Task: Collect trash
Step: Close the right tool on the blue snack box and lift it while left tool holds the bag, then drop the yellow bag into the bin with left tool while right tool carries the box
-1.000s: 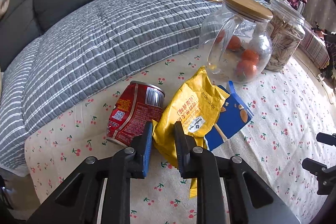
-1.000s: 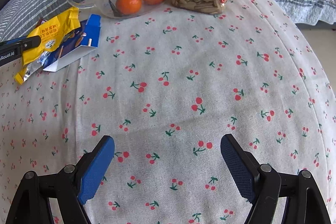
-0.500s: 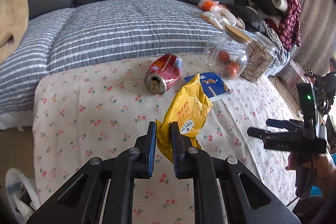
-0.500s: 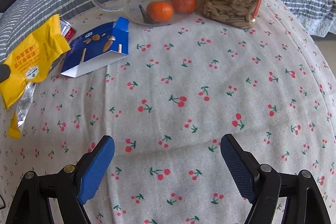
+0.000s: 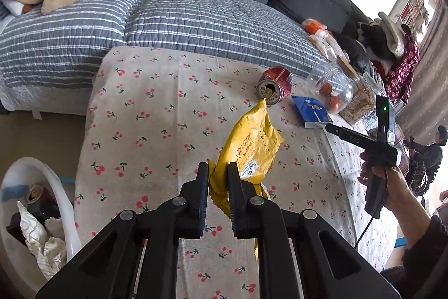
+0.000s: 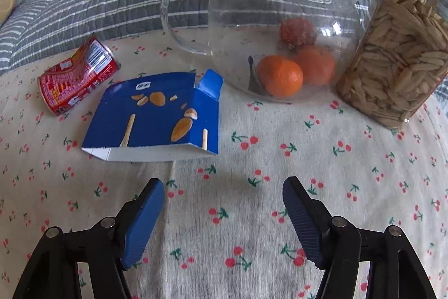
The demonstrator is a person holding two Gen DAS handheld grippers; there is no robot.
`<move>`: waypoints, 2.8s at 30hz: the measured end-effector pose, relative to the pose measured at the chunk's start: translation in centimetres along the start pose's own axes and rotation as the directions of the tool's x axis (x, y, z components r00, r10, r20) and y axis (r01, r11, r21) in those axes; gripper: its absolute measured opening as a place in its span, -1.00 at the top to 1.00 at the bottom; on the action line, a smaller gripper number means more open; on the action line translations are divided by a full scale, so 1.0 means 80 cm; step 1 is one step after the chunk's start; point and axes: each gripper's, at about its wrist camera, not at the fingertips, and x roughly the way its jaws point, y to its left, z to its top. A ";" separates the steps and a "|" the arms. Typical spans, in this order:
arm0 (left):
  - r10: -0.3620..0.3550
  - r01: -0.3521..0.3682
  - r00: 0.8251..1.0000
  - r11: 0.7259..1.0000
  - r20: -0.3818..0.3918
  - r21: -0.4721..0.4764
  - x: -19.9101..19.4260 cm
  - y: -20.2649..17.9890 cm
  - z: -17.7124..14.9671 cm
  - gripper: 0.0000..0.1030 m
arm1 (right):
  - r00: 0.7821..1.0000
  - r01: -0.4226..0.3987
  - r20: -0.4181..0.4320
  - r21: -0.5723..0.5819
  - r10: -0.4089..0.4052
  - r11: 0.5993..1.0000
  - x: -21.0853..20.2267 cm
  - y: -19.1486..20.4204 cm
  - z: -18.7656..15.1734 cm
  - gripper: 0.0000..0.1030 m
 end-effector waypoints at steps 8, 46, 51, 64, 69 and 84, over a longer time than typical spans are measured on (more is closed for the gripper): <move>0.006 -0.006 1.000 1.000 0.008 -0.008 -0.001 0.004 0.002 0.73 | 0.999 -0.024 0.026 0.007 0.024 1.000 0.024 0.006 0.024 0.05; 0.056 -0.051 0.998 0.991 0.036 -0.126 -0.079 0.103 -0.011 0.72 | 0.975 0.199 0.014 0.397 -0.222 0.896 0.067 0.083 0.069 -0.72; 0.055 -0.048 0.997 0.990 0.050 -0.134 -0.089 0.106 -0.012 0.72 | 0.964 0.229 0.049 0.347 -0.261 0.910 0.059 0.097 0.052 -0.49; 0.058 -0.041 0.993 0.987 0.105 -0.157 -0.142 0.116 -0.033 0.72 | 0.990 -0.066 0.141 0.283 0.027 0.957 -0.060 0.080 0.018 0.72; 0.076 -0.056 0.990 0.984 0.118 -0.170 -0.164 0.125 -0.047 0.72 | 0.970 -0.231 0.136 0.238 0.203 0.944 -0.109 0.089 -0.005 0.72; 0.299 -0.259 0.953 0.891 0.052 -0.373 -0.189 0.255 -0.093 0.72 | 0.922 -0.386 0.003 0.077 0.387 0.919 -0.132 0.201 -0.071 0.72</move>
